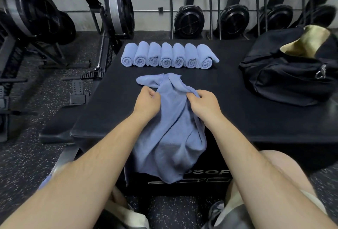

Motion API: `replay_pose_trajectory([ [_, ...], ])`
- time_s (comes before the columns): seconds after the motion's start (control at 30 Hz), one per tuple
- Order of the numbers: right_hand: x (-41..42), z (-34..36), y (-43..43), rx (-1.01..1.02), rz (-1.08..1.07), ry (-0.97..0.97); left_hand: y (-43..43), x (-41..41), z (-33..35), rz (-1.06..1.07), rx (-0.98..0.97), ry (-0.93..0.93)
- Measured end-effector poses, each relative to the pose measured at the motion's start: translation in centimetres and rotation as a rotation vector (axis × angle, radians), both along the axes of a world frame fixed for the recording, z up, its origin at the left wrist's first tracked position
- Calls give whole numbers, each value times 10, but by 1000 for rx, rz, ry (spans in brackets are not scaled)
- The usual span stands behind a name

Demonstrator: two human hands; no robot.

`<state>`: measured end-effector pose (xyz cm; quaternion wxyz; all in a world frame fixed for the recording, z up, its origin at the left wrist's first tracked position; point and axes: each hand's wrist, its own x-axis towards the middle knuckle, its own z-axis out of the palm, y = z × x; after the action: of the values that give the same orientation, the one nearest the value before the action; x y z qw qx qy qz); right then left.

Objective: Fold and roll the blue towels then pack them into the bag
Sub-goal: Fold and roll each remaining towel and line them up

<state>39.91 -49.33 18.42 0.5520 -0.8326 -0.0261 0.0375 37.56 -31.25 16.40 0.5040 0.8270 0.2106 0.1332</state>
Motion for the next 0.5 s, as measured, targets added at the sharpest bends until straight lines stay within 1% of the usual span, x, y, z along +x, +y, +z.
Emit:
replay_pose_trajectory([
  [0.07,-2,2,-2,0,8,-7,0,-3,5,83,-246,-73],
  [0.1,-3,3,-3,4,9,-7,1,-4,7,112,-324,-116],
  [0.17,-3,3,-8,19,-14,-12,6,-7,12,143,-424,-191],
  [0.23,-1,5,-14,47,-66,5,16,-12,19,153,-516,-227],
  [0.3,1,6,-20,76,-110,24,29,-16,25,156,-577,-233],
  [0.37,5,9,-25,87,-136,44,43,-21,29,171,-596,-225],
  [0.5,7,22,-29,148,-188,166,67,-31,38,209,-671,-230],
])
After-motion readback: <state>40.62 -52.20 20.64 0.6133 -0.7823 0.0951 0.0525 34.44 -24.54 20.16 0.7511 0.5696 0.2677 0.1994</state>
